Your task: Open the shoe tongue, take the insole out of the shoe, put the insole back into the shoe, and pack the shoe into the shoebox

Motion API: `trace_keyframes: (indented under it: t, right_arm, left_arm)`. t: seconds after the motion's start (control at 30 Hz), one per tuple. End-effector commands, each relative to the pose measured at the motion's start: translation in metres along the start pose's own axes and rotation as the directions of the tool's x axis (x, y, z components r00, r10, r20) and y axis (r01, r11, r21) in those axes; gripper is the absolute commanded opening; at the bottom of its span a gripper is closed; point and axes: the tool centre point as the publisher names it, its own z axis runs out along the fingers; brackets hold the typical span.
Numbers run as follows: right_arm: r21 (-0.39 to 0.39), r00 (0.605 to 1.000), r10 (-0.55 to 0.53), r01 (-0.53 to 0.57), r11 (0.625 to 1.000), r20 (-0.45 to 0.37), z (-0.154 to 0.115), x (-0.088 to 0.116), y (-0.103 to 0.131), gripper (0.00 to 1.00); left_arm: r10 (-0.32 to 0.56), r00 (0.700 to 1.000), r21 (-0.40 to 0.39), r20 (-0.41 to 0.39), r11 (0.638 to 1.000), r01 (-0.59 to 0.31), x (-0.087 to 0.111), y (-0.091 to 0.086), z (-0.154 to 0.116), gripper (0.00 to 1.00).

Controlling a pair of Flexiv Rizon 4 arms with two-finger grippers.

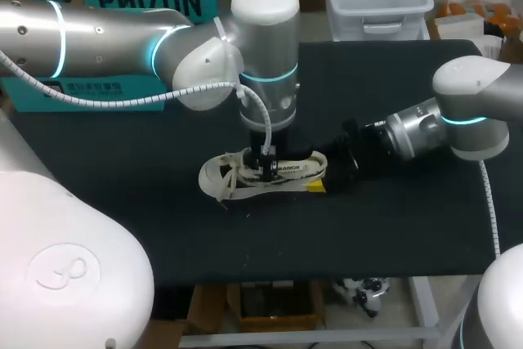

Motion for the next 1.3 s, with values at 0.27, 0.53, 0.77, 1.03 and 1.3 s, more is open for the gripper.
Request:
trace_keyframes:
  t: [0.27, 0.53, 0.77, 1.03, 1.3]
  right_arm:
    - [-0.002, 1.0, 0.003, -0.003, 1.0, 0.0, 0.005, -0.004, -0.009, 0.0]
    - [-0.002, 1.0, 0.003, -0.003, 1.0, 0.0, 0.005, -0.004, -0.009, 0.0]
    - [-0.002, 1.0, 0.003, -0.003, 1.0, 0.0, 0.005, -0.004, -0.009, 0.0]
    - [-0.002, 1.0, 0.003, -0.003, 1.0, 0.0, 0.005, -0.004, -0.009, 0.0]
    - [-0.002, 1.0, 0.003, -0.003, 1.0, 0.0, 0.005, -0.004, -0.009, 0.0]
  left_arm:
    - [0.0, 1.0, 0.004, -0.011, 1.0, 0.001, 0.01, -0.003, 0.021, 0.0]
    - [-0.001, 1.0, 0.006, 0.027, 1.0, 0.001, 0.021, -0.005, 0.011, 0.2]
    - [-0.008, 1.0, 0.005, 0.024, 1.0, 0.008, 0.021, -0.006, 0.016, 0.21]
    - [-0.045, 0.999, -0.022, 0.029, 0.999, 0.046, 0.015, -0.007, 0.026, 0.16]
    - [-0.099, 0.993, -0.049, 0.06, 0.994, 0.101, 0.003, -0.006, 0.036, 0.17]
